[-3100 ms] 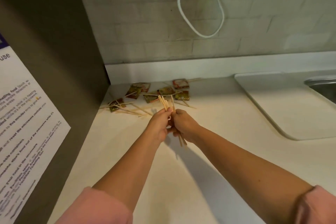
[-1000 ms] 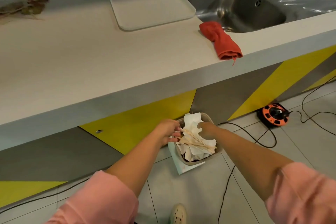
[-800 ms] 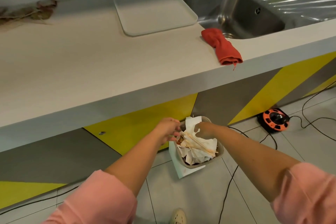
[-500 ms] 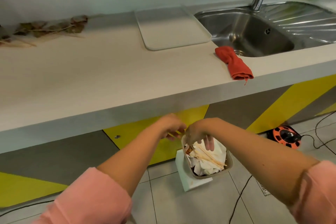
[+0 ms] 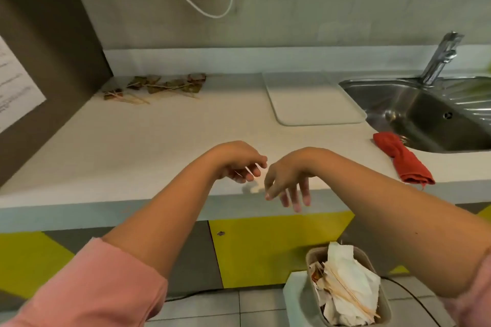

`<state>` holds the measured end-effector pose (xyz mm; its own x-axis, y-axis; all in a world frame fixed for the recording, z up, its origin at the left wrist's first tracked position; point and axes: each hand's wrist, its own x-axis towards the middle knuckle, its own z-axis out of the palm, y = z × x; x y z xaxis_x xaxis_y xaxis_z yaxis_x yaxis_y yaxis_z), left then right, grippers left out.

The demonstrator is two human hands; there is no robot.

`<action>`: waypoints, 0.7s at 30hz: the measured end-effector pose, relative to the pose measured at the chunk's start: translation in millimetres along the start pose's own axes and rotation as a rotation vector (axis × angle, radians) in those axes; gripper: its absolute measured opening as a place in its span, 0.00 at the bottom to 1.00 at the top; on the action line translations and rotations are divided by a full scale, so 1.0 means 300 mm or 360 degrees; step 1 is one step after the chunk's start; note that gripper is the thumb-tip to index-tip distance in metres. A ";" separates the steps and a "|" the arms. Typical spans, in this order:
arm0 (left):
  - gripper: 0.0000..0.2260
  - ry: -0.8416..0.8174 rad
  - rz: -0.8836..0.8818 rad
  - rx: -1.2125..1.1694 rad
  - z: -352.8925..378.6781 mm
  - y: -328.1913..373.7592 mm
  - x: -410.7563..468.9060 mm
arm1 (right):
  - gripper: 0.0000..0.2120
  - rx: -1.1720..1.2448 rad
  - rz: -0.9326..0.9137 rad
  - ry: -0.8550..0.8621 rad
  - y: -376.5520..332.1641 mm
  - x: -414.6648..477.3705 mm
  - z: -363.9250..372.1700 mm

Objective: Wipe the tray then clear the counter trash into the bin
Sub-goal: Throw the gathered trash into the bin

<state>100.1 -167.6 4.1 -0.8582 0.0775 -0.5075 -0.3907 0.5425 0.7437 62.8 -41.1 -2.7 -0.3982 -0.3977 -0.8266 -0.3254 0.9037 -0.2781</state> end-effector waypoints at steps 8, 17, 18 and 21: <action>0.06 0.0457 -0.0004 -0.0181 -0.307 -0.114 0.003 | 0.15 0.0052 -0.0314 0.0548 -0.240 0.096 -0.192; 0.05 0.0692 -0.0076 -0.0255 -0.670 -0.281 0.069 | 0.13 0.0025 -0.0335 0.0768 -0.500 0.305 -0.387; 0.04 0.0713 -0.0075 -0.0259 -0.707 -0.302 0.078 | 0.12 0.0026 -0.0331 0.0785 -0.522 0.328 -0.403; 0.01 0.0757 -0.0093 -0.0227 -0.811 -0.358 0.105 | 0.12 0.0048 -0.0331 0.0815 -0.585 0.394 -0.446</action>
<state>34.1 -427.1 14.1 -0.8773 -0.3578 -0.3198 -0.4557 0.4121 0.7890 -42.0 -267.9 13.8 -0.6967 -0.5878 -0.4112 -0.4203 0.7990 -0.4301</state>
